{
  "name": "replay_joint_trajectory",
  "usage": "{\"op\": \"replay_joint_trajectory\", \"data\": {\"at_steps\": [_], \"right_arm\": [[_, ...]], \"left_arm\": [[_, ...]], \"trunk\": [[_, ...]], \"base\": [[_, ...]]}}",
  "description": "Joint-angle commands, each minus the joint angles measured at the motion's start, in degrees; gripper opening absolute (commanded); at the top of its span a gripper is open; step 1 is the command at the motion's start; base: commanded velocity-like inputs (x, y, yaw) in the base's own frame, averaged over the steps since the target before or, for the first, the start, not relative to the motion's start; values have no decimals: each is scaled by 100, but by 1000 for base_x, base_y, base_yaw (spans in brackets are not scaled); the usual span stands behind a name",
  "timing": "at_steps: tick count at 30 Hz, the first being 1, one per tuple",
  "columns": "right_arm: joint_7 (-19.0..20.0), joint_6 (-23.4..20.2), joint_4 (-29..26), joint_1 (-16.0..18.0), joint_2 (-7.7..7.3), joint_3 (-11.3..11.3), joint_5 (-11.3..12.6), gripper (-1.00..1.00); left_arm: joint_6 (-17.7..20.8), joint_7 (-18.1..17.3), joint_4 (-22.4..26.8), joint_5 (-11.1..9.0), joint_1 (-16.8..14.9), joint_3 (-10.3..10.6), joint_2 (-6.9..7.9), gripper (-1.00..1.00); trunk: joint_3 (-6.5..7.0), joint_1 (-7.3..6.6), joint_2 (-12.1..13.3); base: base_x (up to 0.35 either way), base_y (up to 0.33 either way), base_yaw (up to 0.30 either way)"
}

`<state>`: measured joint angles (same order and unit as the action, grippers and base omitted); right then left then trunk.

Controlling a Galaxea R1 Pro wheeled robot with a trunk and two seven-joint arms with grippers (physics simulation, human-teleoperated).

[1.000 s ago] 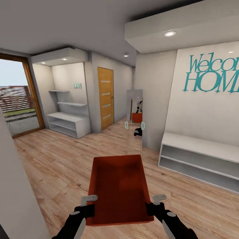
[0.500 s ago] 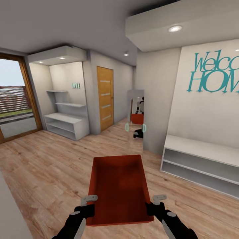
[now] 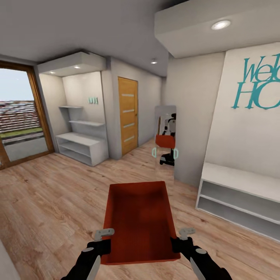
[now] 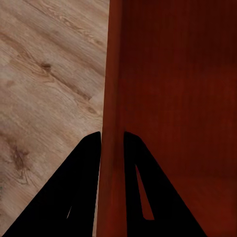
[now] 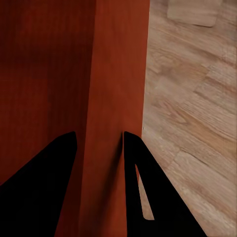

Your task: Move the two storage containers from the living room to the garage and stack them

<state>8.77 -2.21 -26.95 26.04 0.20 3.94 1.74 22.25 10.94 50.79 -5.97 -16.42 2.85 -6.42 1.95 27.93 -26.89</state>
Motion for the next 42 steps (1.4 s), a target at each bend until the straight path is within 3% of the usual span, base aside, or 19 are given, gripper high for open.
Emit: {"op": "replay_joint_trajectory", "data": {"at_steps": [1, 10, 30, 42], "right_arm": [[264, -25, -2, -2, 32, -43, 55, -100], [265, -25, -3, -3, 32, -43, 55, -100], [265, -25, -3, -1, 32, -43, 55, -100], [265, -25, -2, -3, 32, -43, 55, -100]], "left_arm": [[-2, 79, 18, 167, -2, -22, 0, -100], [-2, 79, 18, 167, -2, -22, 6, -100], [-2, 75, 18, 167, -2, -22, 9, -100], [-2, 77, 18, 167, -2, -22, 6, -100]], "trunk": [[-2, 5, -4], [-2, 5, -4], [-2, 5, -4], [-2, 5, -4]], "base": [[325, 0, 124], [325, 0, 49], [325, 0, 278], [325, 0, 31]]}}
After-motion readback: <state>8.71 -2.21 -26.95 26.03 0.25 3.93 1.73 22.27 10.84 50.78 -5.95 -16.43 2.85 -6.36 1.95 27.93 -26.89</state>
